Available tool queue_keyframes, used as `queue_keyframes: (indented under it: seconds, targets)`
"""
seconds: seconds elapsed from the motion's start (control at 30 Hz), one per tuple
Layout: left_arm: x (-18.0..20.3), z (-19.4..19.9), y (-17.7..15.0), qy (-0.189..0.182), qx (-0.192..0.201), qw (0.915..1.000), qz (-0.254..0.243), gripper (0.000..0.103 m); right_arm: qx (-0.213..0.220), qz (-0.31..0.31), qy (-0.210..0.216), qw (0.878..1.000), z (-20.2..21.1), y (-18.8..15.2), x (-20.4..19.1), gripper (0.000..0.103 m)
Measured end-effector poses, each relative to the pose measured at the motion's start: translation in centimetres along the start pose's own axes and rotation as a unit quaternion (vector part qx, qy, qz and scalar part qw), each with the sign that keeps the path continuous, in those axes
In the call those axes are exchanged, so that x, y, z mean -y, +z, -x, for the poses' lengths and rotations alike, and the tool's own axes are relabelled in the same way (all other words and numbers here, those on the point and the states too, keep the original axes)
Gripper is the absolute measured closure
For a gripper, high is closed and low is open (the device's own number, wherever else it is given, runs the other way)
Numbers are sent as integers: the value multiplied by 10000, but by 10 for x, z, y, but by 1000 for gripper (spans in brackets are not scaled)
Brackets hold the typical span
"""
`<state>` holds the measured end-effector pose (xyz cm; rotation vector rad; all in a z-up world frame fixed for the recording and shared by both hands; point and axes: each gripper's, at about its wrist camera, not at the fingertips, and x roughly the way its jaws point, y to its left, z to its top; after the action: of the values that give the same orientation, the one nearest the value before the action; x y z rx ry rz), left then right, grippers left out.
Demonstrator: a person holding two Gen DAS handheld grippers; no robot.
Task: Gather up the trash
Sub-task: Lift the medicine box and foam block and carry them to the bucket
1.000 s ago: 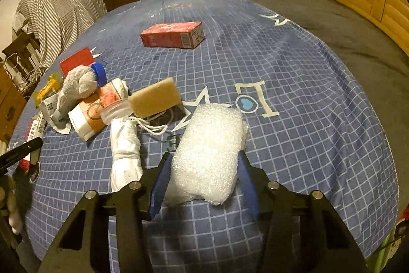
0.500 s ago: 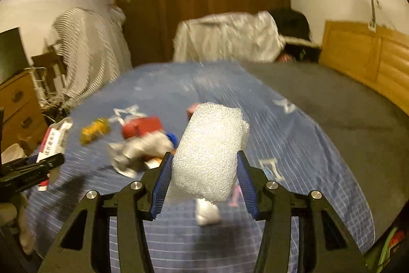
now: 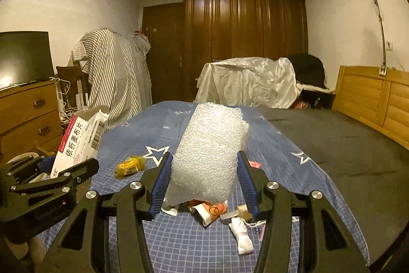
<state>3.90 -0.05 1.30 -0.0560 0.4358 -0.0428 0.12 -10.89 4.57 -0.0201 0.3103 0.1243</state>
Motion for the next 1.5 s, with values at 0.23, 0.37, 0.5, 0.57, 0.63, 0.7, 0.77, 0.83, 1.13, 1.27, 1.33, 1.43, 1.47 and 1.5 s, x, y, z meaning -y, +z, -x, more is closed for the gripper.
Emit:
queue_keyframes:
  seconds: [0.23,0.37,0.5,0.57,0.63,0.7,0.77,0.83,1.13,1.27,1.33,1.43,1.47,1.5]
  targets:
    - [1,10,5,-1,98,10000,-6,53,30,25,38,10000,12,7,-8,51]
    - [-1,12,7,18,121,9999,-18,53,50,55,76,9999,11,10,-9,51]
    - [-12,17,10,123,176,9998,29,53,89,107,194,9997,8,15,-14,51]
    - [-19,21,13,219,211,9995,43,53,120,155,280,9994,4,20,-21,51]
    - [-33,25,16,333,242,9991,105,53,144,188,394,9989,1,26,-33,51]
    - [-46,28,20,457,265,9985,157,53,151,243,518,9982,-4,33,-48,51]
    - [-65,33,25,630,287,9973,229,53,137,300,694,9970,-11,39,-67,51]
    - [-85,37,29,790,307,9959,300,53,97,361,895,9953,-17,45,-89,51]
    - [-186,59,32,1566,261,9846,736,53,40,710,1835,9804,-41,76,-212,51]
    - [-231,75,33,1911,265,9763,983,53,-71,883,2280,9696,-52,88,-277,51]
    - [-251,83,32,2075,256,9719,1080,53,-134,964,2469,9641,-57,92,-309,51]
    - [-284,93,28,2300,205,9648,1263,52,-219,1107,2738,9551,-62,97,-358,51]
    - [-296,96,27,2371,178,9623,1322,52,-236,1167,2824,9519,-63,98,-375,51]
    - [-305,98,26,2424,160,9605,1358,52,-256,1215,2904,9488,-66,101,-393,51]
